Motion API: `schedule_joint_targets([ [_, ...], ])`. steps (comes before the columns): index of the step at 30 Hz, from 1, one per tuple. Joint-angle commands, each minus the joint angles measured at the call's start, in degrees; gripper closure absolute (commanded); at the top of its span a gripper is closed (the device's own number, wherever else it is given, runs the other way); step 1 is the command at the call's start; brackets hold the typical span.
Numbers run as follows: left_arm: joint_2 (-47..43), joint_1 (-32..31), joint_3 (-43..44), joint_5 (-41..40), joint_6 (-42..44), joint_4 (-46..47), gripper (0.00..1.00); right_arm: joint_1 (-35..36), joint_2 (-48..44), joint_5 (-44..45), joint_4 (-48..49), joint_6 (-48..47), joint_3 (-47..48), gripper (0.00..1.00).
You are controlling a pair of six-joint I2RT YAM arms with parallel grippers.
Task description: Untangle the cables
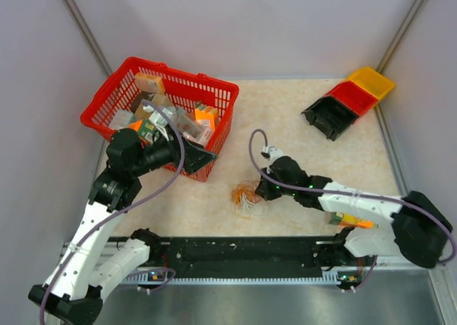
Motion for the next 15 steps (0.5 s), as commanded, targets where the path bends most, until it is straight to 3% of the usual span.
schedule_joint_targets([
  [1,1.6,-7.17,0.54,5.09,-1.93,11.2,0.13,-5.09,-17.18,-2.22,-0.95,2.29,-1.07,1.0],
  [6,6.26,-17.45,4.32,-0.01,3.78,10.32,0.15,-13.44,-32.05,-13.03,-3.85,4.23,-0.64,1.0],
  [13,15.31,-31.52,3.63,-8.08,5.9,14.44,0.15,-15.66,-33.48,-22.88,-6.76,5.55,5.86,1.0],
  [15,17.25,-35.82,2.84,-12.73,6.77,15.33,0.23,-15.66,-33.3,-24.55,-6.23,6.25,6.74,1.0],
])
